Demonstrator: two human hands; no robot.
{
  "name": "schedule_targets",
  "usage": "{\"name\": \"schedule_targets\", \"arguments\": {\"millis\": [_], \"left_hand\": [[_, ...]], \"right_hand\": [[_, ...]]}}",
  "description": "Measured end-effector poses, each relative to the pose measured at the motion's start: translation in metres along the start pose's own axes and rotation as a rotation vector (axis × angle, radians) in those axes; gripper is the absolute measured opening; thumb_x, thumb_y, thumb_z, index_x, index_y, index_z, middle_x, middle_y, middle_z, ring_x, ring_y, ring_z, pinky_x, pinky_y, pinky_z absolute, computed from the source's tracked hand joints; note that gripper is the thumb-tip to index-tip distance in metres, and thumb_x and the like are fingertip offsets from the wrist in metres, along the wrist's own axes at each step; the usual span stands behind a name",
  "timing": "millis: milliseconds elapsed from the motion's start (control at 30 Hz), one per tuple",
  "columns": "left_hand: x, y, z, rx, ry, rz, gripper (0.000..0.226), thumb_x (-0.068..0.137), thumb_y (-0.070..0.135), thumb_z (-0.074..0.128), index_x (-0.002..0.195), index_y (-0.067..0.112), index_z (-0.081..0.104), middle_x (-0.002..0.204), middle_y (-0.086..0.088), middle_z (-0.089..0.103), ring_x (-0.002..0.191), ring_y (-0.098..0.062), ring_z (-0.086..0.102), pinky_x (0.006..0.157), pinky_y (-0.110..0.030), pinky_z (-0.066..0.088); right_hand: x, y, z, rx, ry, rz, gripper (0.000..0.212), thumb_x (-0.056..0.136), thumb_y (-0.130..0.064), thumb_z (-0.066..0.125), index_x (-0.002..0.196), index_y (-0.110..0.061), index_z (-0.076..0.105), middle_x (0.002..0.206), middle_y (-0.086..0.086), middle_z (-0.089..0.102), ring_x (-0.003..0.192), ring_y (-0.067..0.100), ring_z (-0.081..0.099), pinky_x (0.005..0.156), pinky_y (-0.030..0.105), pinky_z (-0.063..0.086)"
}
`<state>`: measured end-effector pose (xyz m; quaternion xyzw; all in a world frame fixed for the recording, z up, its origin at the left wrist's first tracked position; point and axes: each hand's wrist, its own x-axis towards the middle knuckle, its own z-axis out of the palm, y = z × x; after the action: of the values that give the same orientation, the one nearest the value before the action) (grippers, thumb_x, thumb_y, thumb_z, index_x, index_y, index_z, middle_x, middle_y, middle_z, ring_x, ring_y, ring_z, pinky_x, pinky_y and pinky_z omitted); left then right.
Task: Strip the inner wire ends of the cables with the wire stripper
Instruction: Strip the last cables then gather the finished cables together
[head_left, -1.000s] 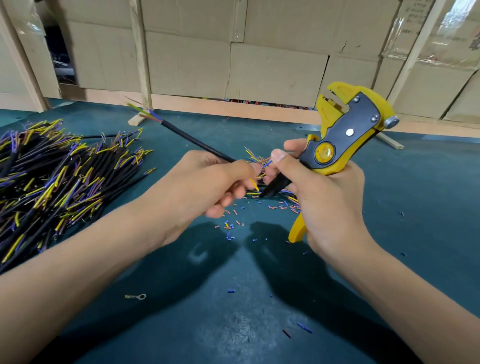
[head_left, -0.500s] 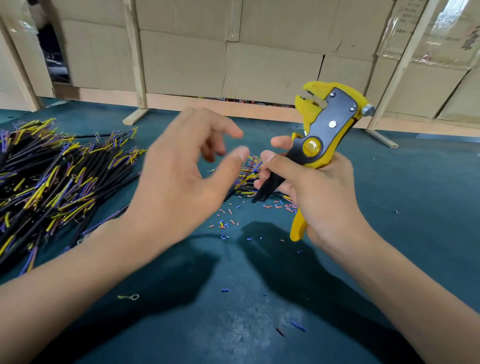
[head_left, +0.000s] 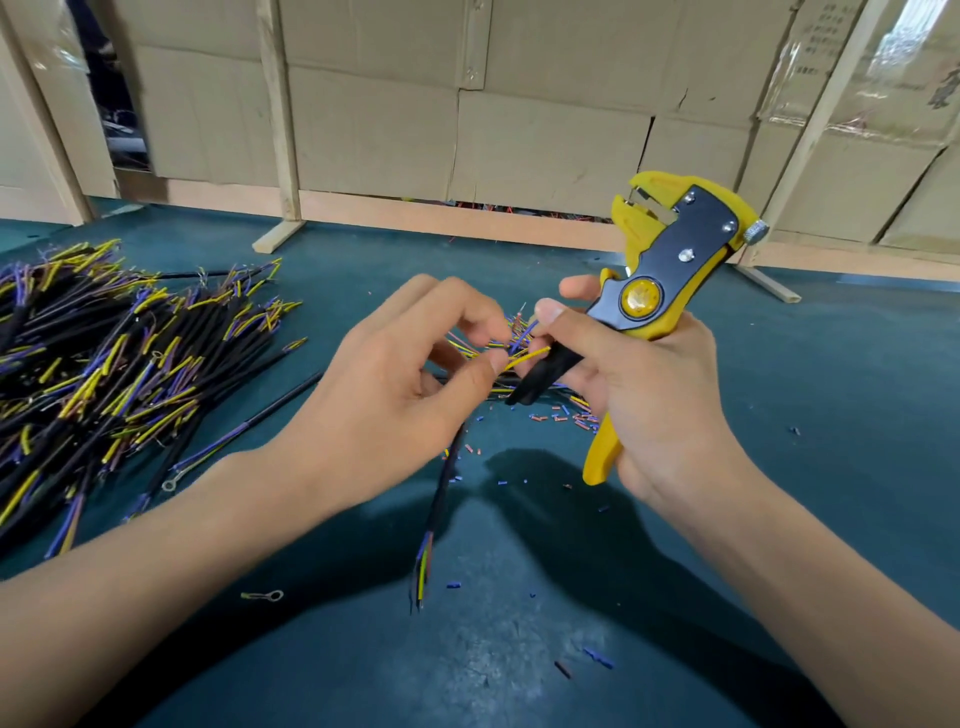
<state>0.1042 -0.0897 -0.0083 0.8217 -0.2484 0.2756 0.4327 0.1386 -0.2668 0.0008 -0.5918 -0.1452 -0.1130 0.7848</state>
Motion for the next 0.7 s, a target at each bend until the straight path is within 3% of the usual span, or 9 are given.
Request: {"name": "schedule_targets", "arguments": {"millis": [133,200,333,533,633,700], "left_hand": [[-0.001,0.004,0.007,-0.234,-0.044,-0.166,0.014,0.099,0.016,0.061,0.098,0.031,0.059,0.100,0.004,0.058,0.061,-0.018,0.068,0.045,-0.027,0.050],[0.000,0.003,0.008,-0.203,-0.055,-0.195,0.016,0.097,0.017,0.065,0.093,0.032,0.060,0.092,0.004,0.062,0.048,-0.013,0.057,0.046,-0.019,0.041],[0.002,0.002,0.005,-0.072,0.013,-0.198,0.012,0.093,0.021,0.070,0.088,0.031,0.064,0.084,0.008,0.066,0.042,-0.005,0.042,0.047,-0.009,0.032],[0.002,-0.004,-0.004,0.268,-0.025,-0.083,0.003,0.087,0.016,0.075,0.085,0.017,0.072,0.081,0.007,0.062,0.067,0.008,0.052,0.063,-0.006,0.033],[0.007,-0.011,-0.013,0.342,-0.012,-0.009,0.005,0.090,0.016,0.073,0.088,0.012,0.074,0.080,0.004,0.062,0.066,-0.001,0.051,0.066,-0.006,0.033],[0.011,-0.016,-0.021,0.386,-0.009,0.039,0.008,0.093,0.014,0.070,0.091,0.009,0.075,0.081,-0.001,0.064,0.069,-0.008,0.051,0.069,-0.005,0.034]], "right_hand": [[-0.002,-0.001,0.001,-0.040,-0.017,-0.004,0.015,0.087,0.002,0.075,0.095,-0.008,0.068,0.064,0.008,0.068,0.058,0.024,0.067,0.068,0.046,0.063],[-0.003,-0.001,0.002,-0.056,-0.018,-0.001,0.015,0.086,0.003,0.075,0.094,-0.008,0.069,0.064,0.007,0.068,0.060,0.024,0.067,0.069,0.045,0.063],[-0.003,0.000,0.002,-0.039,-0.012,0.032,0.016,0.086,0.006,0.075,0.092,-0.007,0.068,0.063,0.008,0.066,0.058,0.024,0.065,0.067,0.044,0.062],[-0.003,0.004,0.001,-0.014,-0.089,0.129,0.012,0.086,0.007,0.073,0.092,-0.002,0.067,0.067,0.015,0.067,0.058,0.028,0.064,0.065,0.046,0.061],[0.000,0.003,0.001,0.001,-0.116,0.305,0.011,0.090,-0.001,0.069,0.081,-0.007,0.068,0.077,0.024,0.071,0.062,0.033,0.064,0.063,0.045,0.059],[0.003,-0.001,0.000,0.019,-0.115,0.474,0.007,0.091,-0.006,0.063,0.084,-0.005,0.062,0.085,0.027,0.073,0.067,0.035,0.068,0.063,0.045,0.060]]}}
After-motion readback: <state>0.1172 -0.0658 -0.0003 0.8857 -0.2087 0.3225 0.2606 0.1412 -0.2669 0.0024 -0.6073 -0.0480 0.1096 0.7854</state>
